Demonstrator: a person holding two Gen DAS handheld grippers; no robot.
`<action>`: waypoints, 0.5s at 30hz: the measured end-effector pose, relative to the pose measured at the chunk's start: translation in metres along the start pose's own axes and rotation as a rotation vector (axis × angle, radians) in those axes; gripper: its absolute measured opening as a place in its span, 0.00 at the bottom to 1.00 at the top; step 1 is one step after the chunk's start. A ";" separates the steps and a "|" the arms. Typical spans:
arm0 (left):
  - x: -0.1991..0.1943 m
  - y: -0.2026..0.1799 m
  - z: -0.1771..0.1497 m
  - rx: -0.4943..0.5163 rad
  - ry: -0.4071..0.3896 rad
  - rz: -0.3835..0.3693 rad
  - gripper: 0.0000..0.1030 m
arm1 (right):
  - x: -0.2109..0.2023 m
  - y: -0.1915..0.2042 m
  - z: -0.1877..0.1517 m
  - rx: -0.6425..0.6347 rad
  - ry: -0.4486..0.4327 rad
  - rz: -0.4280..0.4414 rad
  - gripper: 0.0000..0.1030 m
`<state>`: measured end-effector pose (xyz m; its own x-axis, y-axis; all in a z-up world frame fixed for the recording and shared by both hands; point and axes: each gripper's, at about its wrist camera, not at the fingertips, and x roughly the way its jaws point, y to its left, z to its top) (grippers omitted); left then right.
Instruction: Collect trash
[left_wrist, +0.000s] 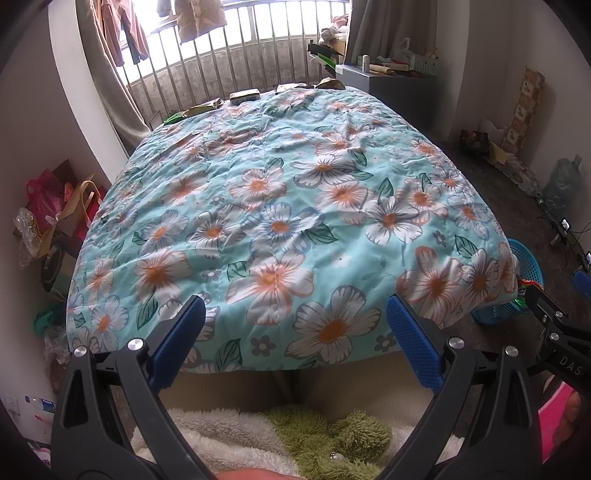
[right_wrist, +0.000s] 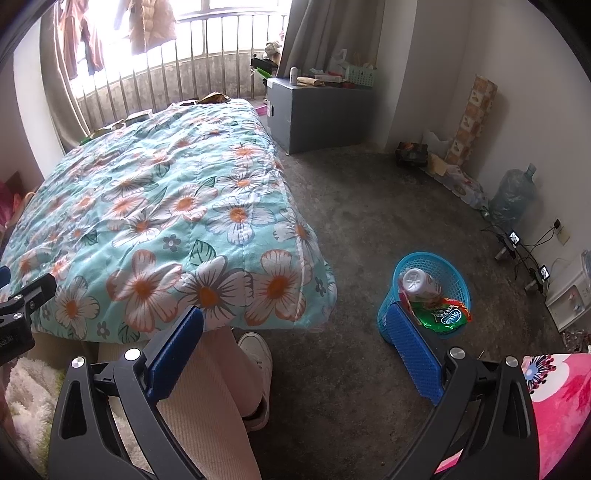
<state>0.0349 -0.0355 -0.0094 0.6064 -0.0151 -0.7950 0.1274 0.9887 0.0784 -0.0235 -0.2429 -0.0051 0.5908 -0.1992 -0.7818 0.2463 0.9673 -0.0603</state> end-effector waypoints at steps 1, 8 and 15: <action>0.000 0.000 0.000 0.000 -0.001 0.001 0.91 | 0.000 0.000 0.000 0.001 0.001 0.000 0.94; 0.000 0.000 0.000 0.001 0.001 0.001 0.91 | 0.000 0.000 0.000 0.002 0.000 0.001 0.94; 0.001 0.001 0.001 0.001 0.001 0.000 0.91 | -0.001 0.001 -0.001 0.001 0.000 0.000 0.94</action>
<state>0.0358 -0.0349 -0.0094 0.6057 -0.0147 -0.7956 0.1284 0.9885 0.0795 -0.0241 -0.2416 -0.0050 0.5906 -0.1995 -0.7819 0.2470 0.9671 -0.0602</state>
